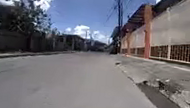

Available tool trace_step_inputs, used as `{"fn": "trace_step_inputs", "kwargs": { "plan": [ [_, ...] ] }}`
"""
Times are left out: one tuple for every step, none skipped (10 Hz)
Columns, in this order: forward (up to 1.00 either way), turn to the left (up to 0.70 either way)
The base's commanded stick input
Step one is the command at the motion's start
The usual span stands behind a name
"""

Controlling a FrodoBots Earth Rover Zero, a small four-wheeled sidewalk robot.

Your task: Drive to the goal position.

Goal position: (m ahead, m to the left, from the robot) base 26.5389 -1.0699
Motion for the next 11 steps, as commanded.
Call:
{"fn": "trace_step_inputs", "kwargs": {
  "plan": [
    [0.85,-0.34],
    [0.85,-0.34],
    [0.85,-0.29],
    [0.85,0.01],
    [0.85,0.0],
    [0.85,0.0],
    [0.85,0.0],
    [0.85,0.0],
    [0.85,0.1],
    [0.85,0.1],
    [0.85,0.0]
  ]
}}
